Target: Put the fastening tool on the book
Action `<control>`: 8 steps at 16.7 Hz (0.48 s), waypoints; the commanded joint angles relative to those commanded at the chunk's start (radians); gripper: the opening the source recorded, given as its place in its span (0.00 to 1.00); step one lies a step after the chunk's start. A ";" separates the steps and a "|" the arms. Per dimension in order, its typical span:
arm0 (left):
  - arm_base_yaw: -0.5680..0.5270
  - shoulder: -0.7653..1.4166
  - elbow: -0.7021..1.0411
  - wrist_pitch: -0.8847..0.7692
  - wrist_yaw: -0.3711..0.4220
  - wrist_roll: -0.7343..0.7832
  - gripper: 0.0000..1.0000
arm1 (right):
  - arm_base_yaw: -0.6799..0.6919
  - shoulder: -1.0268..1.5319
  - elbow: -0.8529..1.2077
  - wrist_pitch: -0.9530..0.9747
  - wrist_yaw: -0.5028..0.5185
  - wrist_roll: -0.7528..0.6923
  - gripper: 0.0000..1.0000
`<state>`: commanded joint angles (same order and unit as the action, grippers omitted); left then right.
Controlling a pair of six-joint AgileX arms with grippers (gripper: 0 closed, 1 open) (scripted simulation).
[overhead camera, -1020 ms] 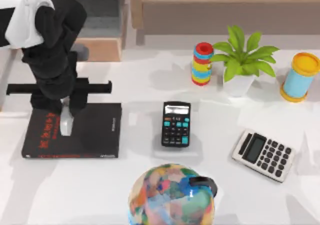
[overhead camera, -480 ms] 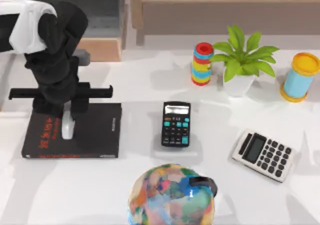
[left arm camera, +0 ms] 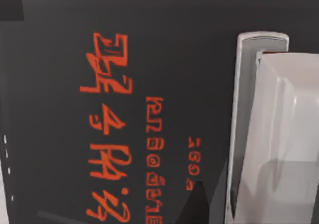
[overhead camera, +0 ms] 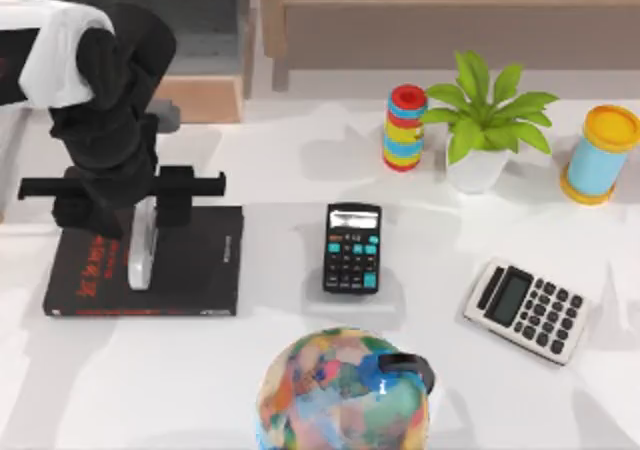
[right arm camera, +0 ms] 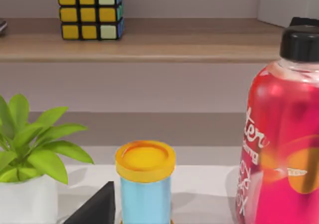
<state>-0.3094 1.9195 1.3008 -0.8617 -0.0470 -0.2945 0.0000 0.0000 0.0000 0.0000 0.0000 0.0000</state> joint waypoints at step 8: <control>0.000 0.000 0.000 0.000 0.000 0.000 1.00 | 0.000 0.000 0.000 0.000 0.000 0.000 1.00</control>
<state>-0.3094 1.9195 1.3008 -0.8617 -0.0470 -0.2945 0.0000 0.0000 0.0000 0.0000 0.0000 0.0000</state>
